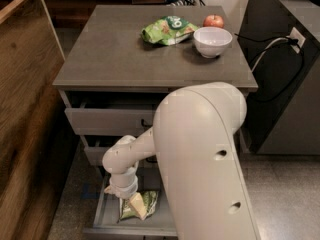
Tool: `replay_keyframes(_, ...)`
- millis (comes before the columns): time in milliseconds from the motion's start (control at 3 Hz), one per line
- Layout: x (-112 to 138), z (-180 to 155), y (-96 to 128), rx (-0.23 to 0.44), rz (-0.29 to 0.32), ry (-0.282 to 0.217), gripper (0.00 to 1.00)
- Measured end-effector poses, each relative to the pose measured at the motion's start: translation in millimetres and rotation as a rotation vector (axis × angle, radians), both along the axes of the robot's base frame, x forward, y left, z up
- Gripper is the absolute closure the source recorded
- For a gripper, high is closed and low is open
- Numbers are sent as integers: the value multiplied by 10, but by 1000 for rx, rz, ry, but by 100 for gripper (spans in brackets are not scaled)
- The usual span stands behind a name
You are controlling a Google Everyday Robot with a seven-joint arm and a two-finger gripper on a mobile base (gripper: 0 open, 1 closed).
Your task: Pick green jalapeno chip bag from bottom drawer and place on counter
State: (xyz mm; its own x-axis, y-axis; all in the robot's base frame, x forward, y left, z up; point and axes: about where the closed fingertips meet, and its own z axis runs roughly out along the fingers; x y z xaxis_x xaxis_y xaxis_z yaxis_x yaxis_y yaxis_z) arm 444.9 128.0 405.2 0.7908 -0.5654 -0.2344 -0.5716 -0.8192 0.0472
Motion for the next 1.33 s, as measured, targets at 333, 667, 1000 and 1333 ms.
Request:
replay_keyframes(333,-189,-253,-251,-59,-30,-1,0)
replay_keyframes(667,-309,-429,-458,-105,-45,-40,0)
replay_keyframes(1000,-299,-702,-703,-115,-83,-100,0)
replay_keyframes(1333,-168,-974,-949,-79,-180,-144,0)
